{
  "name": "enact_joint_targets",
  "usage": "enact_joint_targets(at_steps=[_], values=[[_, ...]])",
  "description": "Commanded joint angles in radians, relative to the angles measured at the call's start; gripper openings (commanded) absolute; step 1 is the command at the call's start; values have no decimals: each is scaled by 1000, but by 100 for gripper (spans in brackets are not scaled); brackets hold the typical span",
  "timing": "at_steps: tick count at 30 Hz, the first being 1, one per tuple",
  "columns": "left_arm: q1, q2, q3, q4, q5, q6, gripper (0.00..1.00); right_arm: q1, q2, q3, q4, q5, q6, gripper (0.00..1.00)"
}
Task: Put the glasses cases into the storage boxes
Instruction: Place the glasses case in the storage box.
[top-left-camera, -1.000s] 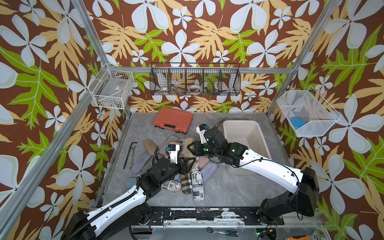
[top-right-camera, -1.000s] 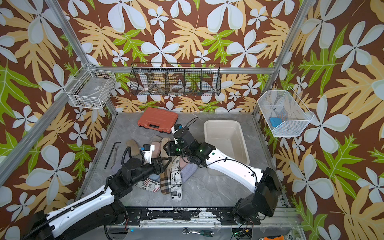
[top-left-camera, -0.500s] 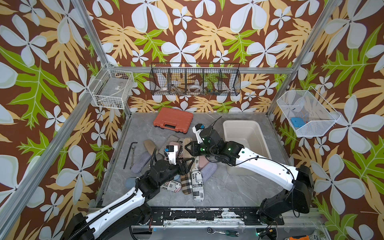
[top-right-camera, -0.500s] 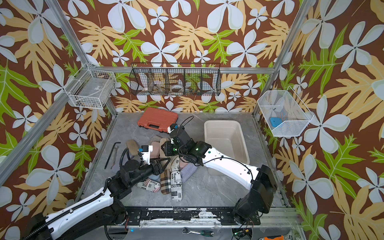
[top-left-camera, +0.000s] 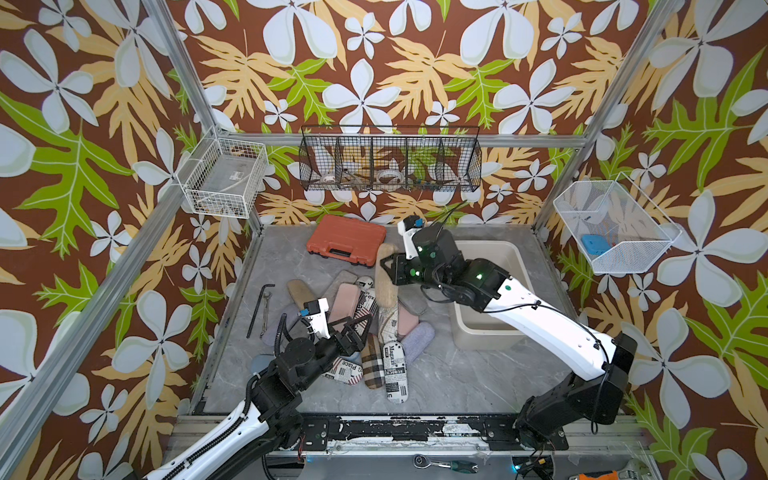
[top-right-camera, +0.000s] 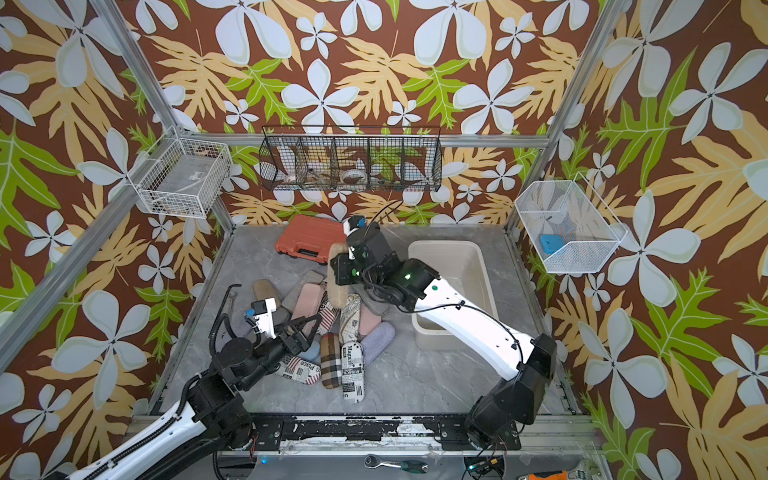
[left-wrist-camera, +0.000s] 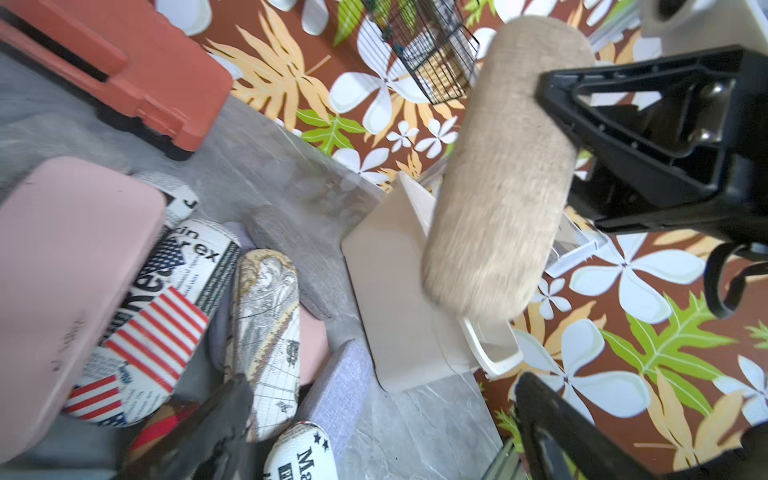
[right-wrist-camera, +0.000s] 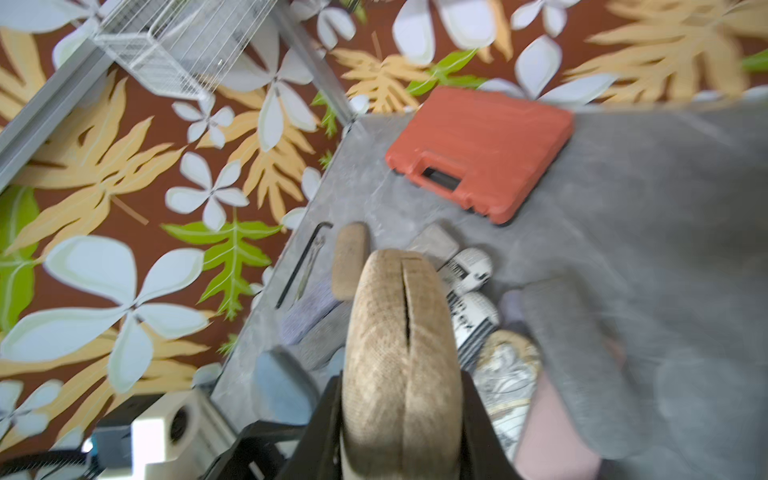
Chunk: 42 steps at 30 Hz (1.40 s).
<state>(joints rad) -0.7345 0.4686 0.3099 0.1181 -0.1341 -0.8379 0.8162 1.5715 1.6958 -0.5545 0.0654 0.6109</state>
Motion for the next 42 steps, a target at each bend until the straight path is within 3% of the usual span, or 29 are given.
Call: enact_joint_targets(at_steps=[1,8,10,13,23,31,42], values=[[1,-34,19,-171,-131,-26,100,-90,-26,68,-178,140,-138,23],[1,19,42,-162,-125,0,100,-375,-135,20,-337,233,-271,24],[1,67,57,-160,-115,3,100,-437,-159,-58,-330,262,-292,23],[1,148,74,-153,-110,-4,100,-502,-174,-192,-262,201,-300,23],[1,391,158,-169,-30,-2,100,-559,23,-327,-75,-2,-312,22],[1,449,179,-157,-17,-39,99,-581,210,-250,-54,-108,-327,24],[1,505,243,-180,25,-7,99,-590,294,-265,-4,-156,-318,33]])
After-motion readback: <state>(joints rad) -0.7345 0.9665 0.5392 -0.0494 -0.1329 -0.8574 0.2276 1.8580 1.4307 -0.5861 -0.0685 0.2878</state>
